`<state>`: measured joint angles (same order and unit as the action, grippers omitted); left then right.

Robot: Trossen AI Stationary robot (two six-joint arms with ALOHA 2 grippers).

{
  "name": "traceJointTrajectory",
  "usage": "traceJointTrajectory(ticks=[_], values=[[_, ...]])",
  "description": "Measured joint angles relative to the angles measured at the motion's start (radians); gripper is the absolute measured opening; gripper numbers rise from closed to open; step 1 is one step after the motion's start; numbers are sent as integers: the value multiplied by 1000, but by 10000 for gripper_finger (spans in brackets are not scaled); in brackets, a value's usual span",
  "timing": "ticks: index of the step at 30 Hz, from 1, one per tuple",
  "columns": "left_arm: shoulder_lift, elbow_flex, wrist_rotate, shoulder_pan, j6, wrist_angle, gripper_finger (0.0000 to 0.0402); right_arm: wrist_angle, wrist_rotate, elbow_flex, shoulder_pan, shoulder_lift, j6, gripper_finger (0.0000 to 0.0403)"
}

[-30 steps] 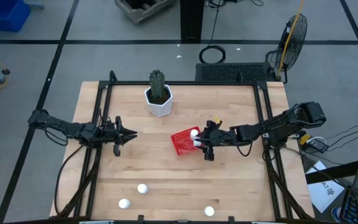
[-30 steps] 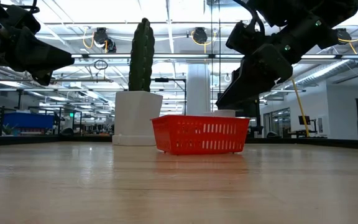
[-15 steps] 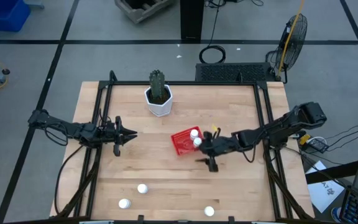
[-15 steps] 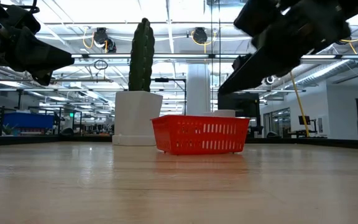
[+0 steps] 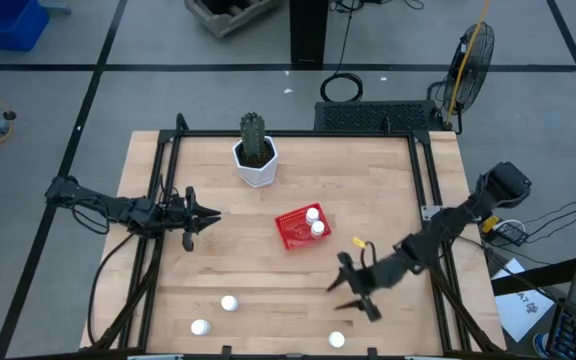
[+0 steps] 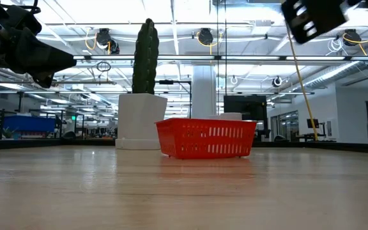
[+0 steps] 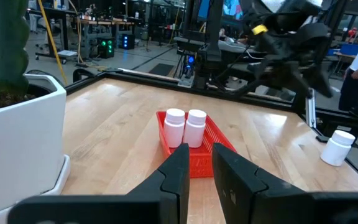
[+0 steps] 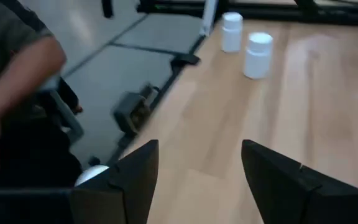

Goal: Pick and place pill bottles into a basket
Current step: Put the white medicine bottle into the red bin

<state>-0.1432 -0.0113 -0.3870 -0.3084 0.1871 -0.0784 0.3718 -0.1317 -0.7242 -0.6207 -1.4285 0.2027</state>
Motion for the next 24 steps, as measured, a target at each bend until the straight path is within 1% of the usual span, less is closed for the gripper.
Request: traceJointTrajectory(ticks=[3,4,8,13,16,19,22,24], values=[[0,0,0,0,0,0,74,6,-92,0,-70,-19,14,235],[0,0,0,0,0,0,74,9,-105,0,-86,-28,15,241],[0,0,0,0,0,0,74,-7,-107,1,-113,-45,35,259],[0,0,0,0,0,0,74,-61,-103,0,-146,30,53,256],[0,0,0,0,0,0,74,-148,-113,0,-166,112,61,237],[0,0,0,0,0,0,74,-235,-183,0,-196,199,66,205],[0,0,0,0,0,0,74,-299,-260,0,-220,281,31,157],[0,0,0,0,0,0,74,-332,-298,0,-222,331,13,114]])
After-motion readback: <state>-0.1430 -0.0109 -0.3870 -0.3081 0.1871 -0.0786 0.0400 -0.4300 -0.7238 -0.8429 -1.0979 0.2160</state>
